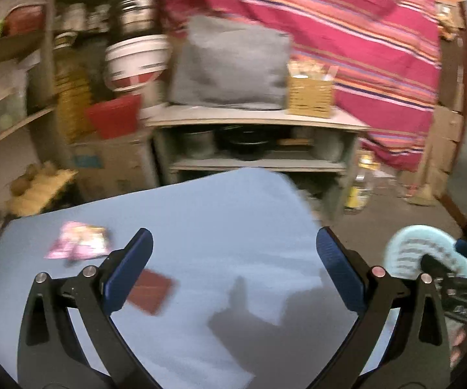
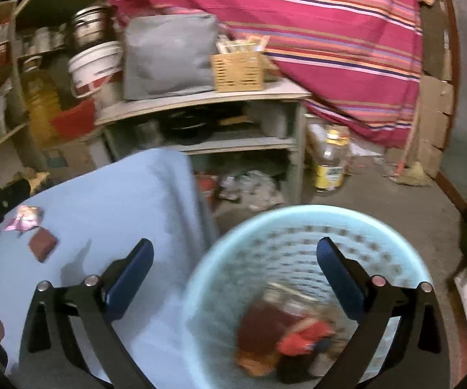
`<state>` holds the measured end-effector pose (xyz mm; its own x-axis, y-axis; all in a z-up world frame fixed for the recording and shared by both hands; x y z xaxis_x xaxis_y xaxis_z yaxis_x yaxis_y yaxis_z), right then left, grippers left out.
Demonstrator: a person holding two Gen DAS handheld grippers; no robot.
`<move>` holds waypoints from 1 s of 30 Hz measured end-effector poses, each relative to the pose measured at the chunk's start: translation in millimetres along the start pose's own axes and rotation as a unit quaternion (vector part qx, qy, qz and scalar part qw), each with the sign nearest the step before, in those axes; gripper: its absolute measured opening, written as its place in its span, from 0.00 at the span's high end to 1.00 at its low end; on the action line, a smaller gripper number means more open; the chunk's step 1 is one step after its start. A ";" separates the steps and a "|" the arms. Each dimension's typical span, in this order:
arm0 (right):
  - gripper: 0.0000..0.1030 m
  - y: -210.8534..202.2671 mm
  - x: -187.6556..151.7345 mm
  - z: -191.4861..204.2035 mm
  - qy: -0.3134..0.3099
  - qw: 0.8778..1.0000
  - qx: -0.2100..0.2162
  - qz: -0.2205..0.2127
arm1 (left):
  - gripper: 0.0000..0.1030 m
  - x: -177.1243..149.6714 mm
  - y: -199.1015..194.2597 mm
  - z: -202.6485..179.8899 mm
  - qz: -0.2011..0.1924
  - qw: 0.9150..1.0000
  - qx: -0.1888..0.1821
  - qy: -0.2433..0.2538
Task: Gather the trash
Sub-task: 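Move both tools back over the table toward the pink wrapper and second pad, then grasp the pink snack wrapper with the left tool while the right grasps the second scouring pad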
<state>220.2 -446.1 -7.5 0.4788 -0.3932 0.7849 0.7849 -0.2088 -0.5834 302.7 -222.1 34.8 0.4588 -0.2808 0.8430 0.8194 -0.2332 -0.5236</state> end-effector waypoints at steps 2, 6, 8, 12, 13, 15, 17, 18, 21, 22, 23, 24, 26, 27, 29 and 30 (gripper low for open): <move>0.05 7.1 -2.0 21.7 -0.002 1.000 0.009 0.004 | 0.05 -5.8 12.7 41.4 0.010 0.999 0.035 -0.003; 0.05 27.5 -9.3 67.4 -0.016 0.999 0.022 0.026 | 0.05 -15.5 37.5 109.8 0.026 0.994 0.103 -0.002; 0.05 34.2 -13.4 87.5 -0.029 0.998 0.042 0.036 | 0.05 -24.2 57.1 149.7 0.048 0.992 0.115 -0.022; 0.05 49.3 -24.1 129.1 -0.056 0.994 0.070 0.062 | 0.05 -38.6 89.3 204.3 0.087 0.987 0.120 -0.066; 0.05 51.8 -25.4 133.8 -0.059 0.993 0.075 0.066 | 0.05 -42.7 101.1 215.2 0.103 0.985 0.113 -0.078; 0.05 57.2 -31.1 149.0 -0.069 0.991 0.081 0.076 | 0.05 -46.8 116.4 223.8 0.120 0.983 0.109 -0.085; 0.05 61.4 -35.0 161.0 -0.078 0.990 0.087 0.080 | 0.05 -49.8 133.3 228.5 0.135 0.982 0.110 -0.077; 0.05 62.8 -36.5 166.2 -0.082 0.989 0.088 0.081 | 0.05 -51.3 139.2 229.4 0.141 0.981 0.114 -0.074; 0.05 66.2 -39.5 180.2 -0.096 0.987 0.093 0.084 | 0.05 -63.3 160.2 229.4 0.174 0.976 0.110 -0.069; 0.05 67.1 -39.9 183.9 -0.100 0.987 0.093 0.084 | 0.05 -66.4 163.6 227.1 0.181 0.975 0.107 -0.068; 0.05 68.1 -39.7 185.7 -0.102 0.987 0.093 0.084 | 0.05 -69.5 167.0 226.0 0.185 0.975 0.105 -0.066; 0.05 69.3 -39.5 188.0 -0.102 0.987 0.093 0.086 | 0.05 -71.3 168.0 224.7 0.185 0.975 0.106 -0.063; 0.05 73.0 -40.5 193.5 -0.103 0.986 0.095 0.092 | 0.08 -72.1 168.7 224.6 0.185 0.975 0.103 -0.063; 0.05 74.8 -41.8 196.4 -0.104 0.985 0.096 0.096 | 0.18 -71.3 167.6 224.0 0.182 0.976 0.099 -0.064; 0.05 79.1 -43.8 202.5 -0.105 0.984 0.099 0.103 | 0.34 -72.3 167.7 220.4 0.182 0.978 0.081 -0.057; 0.05 80.3 -45.4 206.0 -0.106 0.984 0.100 0.105 | 0.35 -72.7 167.1 219.4 0.180 0.979 0.079 -0.055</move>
<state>342.5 -260.6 -47.1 0.6936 -0.2089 0.6894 0.7111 0.0452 -0.7017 481.6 -36.4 -87.1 0.7542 -0.2139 0.6208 0.6375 0.0122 -0.7703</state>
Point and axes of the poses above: each gripper's, at about its wrist camera, not at the fingertips, and y roughly the way its jaws point, z to its left, x to its top, the point moved 6 cm from there along y, roughly the way its jaws point, and after that the axes turned 6 degrees about y, right-handed, at the moved point
